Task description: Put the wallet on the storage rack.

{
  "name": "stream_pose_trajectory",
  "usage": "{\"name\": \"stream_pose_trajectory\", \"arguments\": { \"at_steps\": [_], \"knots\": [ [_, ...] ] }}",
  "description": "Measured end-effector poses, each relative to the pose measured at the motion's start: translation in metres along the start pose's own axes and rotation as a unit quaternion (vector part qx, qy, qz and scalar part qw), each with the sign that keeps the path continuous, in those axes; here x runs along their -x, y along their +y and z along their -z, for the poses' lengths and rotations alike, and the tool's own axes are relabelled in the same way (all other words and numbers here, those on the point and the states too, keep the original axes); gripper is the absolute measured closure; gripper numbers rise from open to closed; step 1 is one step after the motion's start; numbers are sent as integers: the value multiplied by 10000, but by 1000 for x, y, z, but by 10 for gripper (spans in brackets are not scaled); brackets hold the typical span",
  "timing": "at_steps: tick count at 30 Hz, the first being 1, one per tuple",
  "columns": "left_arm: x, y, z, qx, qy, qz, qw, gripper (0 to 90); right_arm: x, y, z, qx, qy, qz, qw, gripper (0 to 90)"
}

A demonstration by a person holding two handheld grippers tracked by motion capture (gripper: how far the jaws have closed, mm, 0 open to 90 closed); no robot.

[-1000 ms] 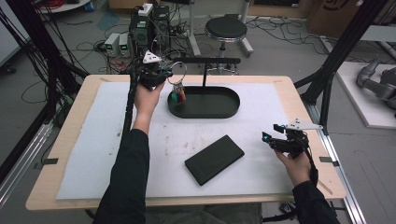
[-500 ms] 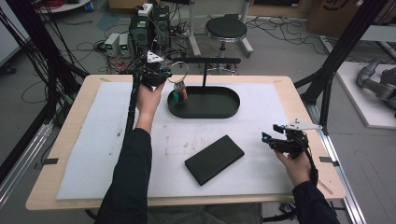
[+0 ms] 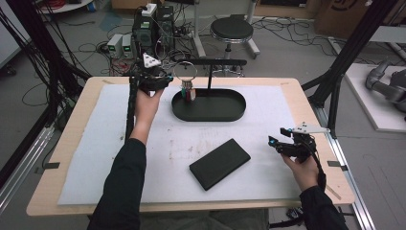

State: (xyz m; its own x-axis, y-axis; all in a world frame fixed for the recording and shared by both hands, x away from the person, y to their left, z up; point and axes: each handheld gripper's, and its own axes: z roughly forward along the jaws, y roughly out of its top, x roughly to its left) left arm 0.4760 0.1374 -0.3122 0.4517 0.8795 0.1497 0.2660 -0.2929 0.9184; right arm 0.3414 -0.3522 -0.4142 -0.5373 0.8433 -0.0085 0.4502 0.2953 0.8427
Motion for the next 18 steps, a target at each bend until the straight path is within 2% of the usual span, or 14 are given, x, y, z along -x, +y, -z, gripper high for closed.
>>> {"name": "stream_pose_trajectory", "arguments": {
  "at_steps": [5,9,12,18],
  "knots": [
    [5,-7,25,304,-264,-6,9992,455,-1,0,0,21,-40,4,10000,356],
    [10,-14,44,433,-462,-35,9980,422,-1,0,1,30,-88,15,10000,355],
    [12,-19,59,529,-542,-115,9971,416,-1,0,0,26,-128,4,9999,351],
    [18,-34,87,700,-687,-101,9951,377,-2,0,1,25,-139,12,9999,351]
  ]
}}
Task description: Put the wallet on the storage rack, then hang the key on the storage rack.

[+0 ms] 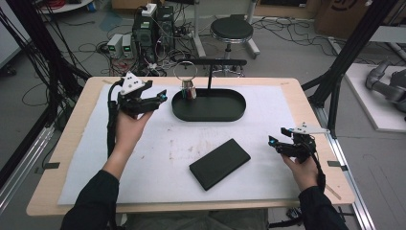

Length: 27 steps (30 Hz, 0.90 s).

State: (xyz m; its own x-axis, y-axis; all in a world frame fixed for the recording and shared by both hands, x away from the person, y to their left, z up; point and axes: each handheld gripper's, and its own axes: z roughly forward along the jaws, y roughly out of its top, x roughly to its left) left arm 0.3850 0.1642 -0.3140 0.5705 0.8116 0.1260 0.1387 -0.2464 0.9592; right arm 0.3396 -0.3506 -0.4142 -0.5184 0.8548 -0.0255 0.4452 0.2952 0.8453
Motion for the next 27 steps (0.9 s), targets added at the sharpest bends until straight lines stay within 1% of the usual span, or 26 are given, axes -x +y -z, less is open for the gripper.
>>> {"name": "stream_pose_trajectory", "arguments": {
  "at_steps": [4,7,11,12,13,14,16,19,21,23,25,26,27],
  "knots": [
    [8,-14,16,66,-99,-4,9999,368,0,0,0,25,-3,1,10000,350],
    [13,-26,24,-2,-132,-1,9999,364,1,0,0,28,-11,-9,10000,349],
    [21,-50,36,-1,-182,145,9997,353,1,1,-1,56,-31,-56,10000,344],
    [23,-56,39,18,-234,195,9995,351,2,1,-1,88,-34,-63,9999,339],
    [24,-62,43,36,-334,266,9991,328,1,2,-2,118,-53,-67,9999,336],
    [25,-68,45,50,-441,323,9985,328,1,2,-2,118,-53,-67,9999,336],
    [28,-78,52,20,-536,383,9978,321,-2,2,-2,91,-58,-5,9999,334],
    [30,-90,57,-90,-513,364,9980,321,-3,2,0,105,-56,-6,9999,334],
    [29,-98,60,-81,-516,424,9977,320,-3,2,2,152,-49,-3,9999,334],
    [28,-101,61,-114,-435,361,9983,320,-4,2,2,154,-49,-13,9999,333],
    [26,-103,60,-121,-454,436,9979,317,-5,2,4,183,-24,-19,9998,333],
    [25,-103,59,-105,-441,422,9981,313,-5,3,4,208,-23,9,9998,333],
    [25,-104,58,-102,-424,396,9983,311,-6,3,5,203,-9,-13,9998,333]
  ]
}}
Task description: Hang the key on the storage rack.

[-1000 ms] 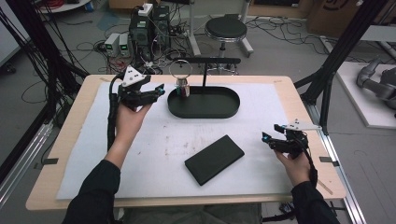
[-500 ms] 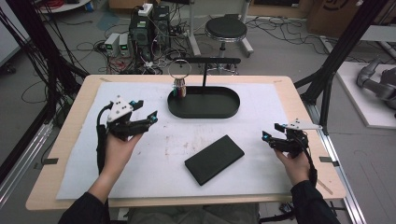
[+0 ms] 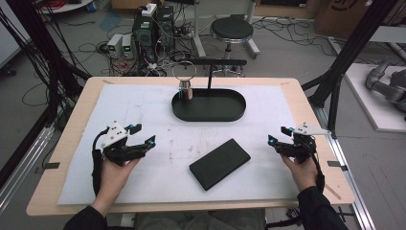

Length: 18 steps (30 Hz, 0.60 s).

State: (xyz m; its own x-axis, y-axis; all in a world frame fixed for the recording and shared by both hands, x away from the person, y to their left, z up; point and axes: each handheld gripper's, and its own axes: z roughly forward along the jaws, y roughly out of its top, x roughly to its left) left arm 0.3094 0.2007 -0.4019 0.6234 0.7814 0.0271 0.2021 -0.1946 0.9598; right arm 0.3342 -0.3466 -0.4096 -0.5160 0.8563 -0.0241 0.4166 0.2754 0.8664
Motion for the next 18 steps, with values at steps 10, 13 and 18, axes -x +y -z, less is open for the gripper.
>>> {"name": "stream_pose_trajectory", "arguments": {
  "at_steps": [10,13,18],
  "knots": [
    [1,-3,-4,-58,35,-49,10000,310,-6,0,-2,12,235,163,9996,333],
    [4,-4,-6,-112,-5,-70,9999,310,-10,2,-1,54,387,242,9989,332],
    [8,-3,-8,-117,-42,-132,9998,310,-18,1,-5,-54,766,422,9962,337]
  ]
}}
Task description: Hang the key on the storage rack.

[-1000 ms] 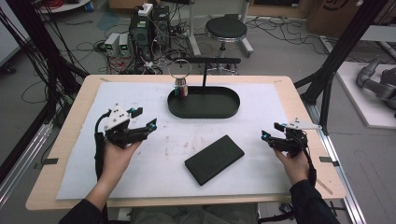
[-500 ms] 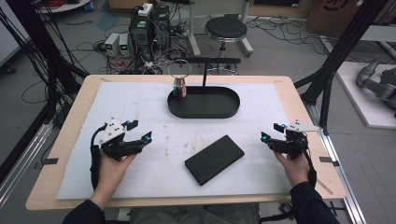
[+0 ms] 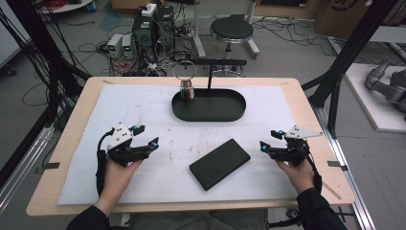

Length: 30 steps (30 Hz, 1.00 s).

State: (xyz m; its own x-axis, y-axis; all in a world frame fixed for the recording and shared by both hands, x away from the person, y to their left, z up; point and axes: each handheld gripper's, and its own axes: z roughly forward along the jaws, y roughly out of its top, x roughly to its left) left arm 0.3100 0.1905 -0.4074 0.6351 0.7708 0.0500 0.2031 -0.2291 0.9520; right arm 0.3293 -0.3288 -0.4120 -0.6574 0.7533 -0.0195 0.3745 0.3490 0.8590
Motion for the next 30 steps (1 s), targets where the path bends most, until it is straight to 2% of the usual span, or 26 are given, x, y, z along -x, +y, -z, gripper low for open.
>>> {"name": "stream_pose_trajectory", "arguments": {
  "at_steps": [2,3,6,8,10,13,16,23,27,29,30],
  "knots": [
    [1,0,-2,-12,-49,6,10000,310,-2,-1,-3,-101,186,48,9998,338],
    [2,0,-4,-35,-72,7,10000,310,-2,-1,-3,-101,186,48,9998,338],
    [4,-1,-7,-61,-140,7,9999,310,-4,-2,-6,-171,527,124,9984,358],
    [5,-1,-9,-71,-165,-10,9998,310,-6,-4,-9,-307,904,272,9951,387],
    [5,-1,-10,-88,-180,-24,9998,310,-9,-7,-14,-496,1136,492,9911,407],
    [6,-2,-11,-102,-230,-20,9997,311,-12,-11,-21,-775,1430,587,9849,425],
    [7,-2,-12,-108,-275,-29,9996,310,-13,-13,-28,-1017,1517,616,9812,441],
    [12,-1,-14,-109,-384,-40,9992,310,-14,-16,-40,-1438,1660,476,9744,477],
    [18,-1,-17,-98,-513,-36,9986,310,-16,-15,-41,-1432,1675,587,9737,526],
    [21,0,-19,-123,-592,-55,9982,310,-18,-14,-42,-1424,1754,658,9719,560],
    [23,0,-20,-111,-626,-54,9980,310,-19,-14,-42,-1427,1705,714,9724,580]
  ]
}}
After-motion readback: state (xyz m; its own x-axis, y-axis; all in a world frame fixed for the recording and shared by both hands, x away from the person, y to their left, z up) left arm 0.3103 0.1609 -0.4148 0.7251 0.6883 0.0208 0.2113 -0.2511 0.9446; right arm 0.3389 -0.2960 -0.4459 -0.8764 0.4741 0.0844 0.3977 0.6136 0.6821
